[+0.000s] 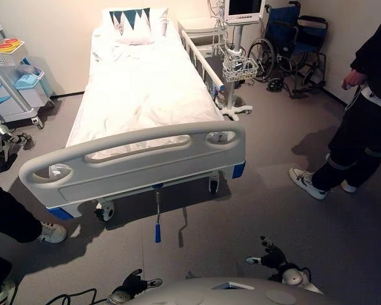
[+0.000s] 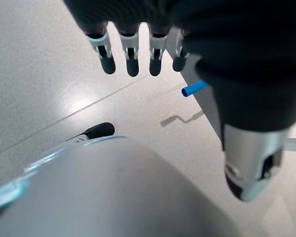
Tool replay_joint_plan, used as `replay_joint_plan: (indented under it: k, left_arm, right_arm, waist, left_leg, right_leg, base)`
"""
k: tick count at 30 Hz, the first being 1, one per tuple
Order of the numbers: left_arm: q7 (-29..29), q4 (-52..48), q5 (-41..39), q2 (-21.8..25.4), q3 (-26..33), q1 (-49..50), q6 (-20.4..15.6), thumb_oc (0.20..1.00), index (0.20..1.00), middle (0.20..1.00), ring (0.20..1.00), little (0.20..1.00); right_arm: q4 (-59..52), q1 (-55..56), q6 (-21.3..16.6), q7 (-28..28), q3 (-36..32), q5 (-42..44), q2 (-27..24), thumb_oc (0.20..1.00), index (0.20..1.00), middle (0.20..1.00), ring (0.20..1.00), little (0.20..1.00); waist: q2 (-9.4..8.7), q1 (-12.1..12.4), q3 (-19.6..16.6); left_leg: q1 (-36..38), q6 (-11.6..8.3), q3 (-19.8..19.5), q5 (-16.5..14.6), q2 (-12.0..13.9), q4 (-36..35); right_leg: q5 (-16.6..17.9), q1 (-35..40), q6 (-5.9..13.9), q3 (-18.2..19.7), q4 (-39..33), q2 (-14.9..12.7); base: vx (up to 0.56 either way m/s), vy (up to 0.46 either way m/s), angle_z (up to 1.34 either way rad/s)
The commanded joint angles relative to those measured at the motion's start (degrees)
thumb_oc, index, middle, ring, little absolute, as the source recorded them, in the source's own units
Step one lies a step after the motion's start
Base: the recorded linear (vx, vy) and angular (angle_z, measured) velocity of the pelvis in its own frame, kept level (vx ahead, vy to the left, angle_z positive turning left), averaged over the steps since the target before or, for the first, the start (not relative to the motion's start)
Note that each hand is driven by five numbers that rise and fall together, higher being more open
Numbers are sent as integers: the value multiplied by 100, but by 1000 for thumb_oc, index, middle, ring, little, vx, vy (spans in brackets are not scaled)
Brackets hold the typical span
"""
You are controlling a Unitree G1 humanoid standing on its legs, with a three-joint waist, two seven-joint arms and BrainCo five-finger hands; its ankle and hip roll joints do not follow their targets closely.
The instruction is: Raise the hospital bed
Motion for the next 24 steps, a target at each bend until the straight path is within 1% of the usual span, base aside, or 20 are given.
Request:
replay_joint_plan:
  k: [1, 13, 17, 24]
  left_arm:
    - [-50, 134, 106, -217, 31, -202, -60, 1000, 1000, 1000, 1000, 1000]
    - [-43, 19, 49, -205, 7, -228, -72, 1000, 1000, 1000, 1000, 1000]
    - [-90, 21, -81, -219, 65, -196, -54, 1000, 1000, 1000, 1000, 1000]
    - [-16, 249, 133, -130, 240, -183, -15, 1000, 1000, 1000, 1000, 1000]
  right_arm:
    - [-388, -198, -116, 14, -37, -130, -66, 1000, 1000, 1000, 1000, 1000]
    - [-545, -156, -96, 60, -63, -147, -103, 1000, 1000, 1000, 1000, 1000]
    - [-581, -130, -88, 74, -77, -147, -99, 1000, 1000, 1000, 1000, 1000]
    - [-642, -136, -97, 77, -105, -169, -120, 1000, 1000, 1000, 1000, 1000]
  waist:
    - [-305, -57, 53]
    - [-298, -71, 56]
    - [-300, -67, 52]
    - [-302, -57, 87]
  left_leg:
    - [82, 363, -106, -276, -249, 439]
    - [83, 368, -91, -280, -259, 451]
    - [87, 371, -93, -279, -259, 449]
    - [65, 373, -92, -264, -271, 439]
  right_leg:
    - [391, -53, 356, 215, 256, -220]
    - [387, -53, 353, 221, 270, -217]
    - [390, -46, 357, 227, 263, -220]
    - [417, -65, 353, 242, 233, -226]
  base:
    - [0, 0, 0]
    - [0, 0, 0]
    - [0, 0, 0]
    - [0, 0, 0]
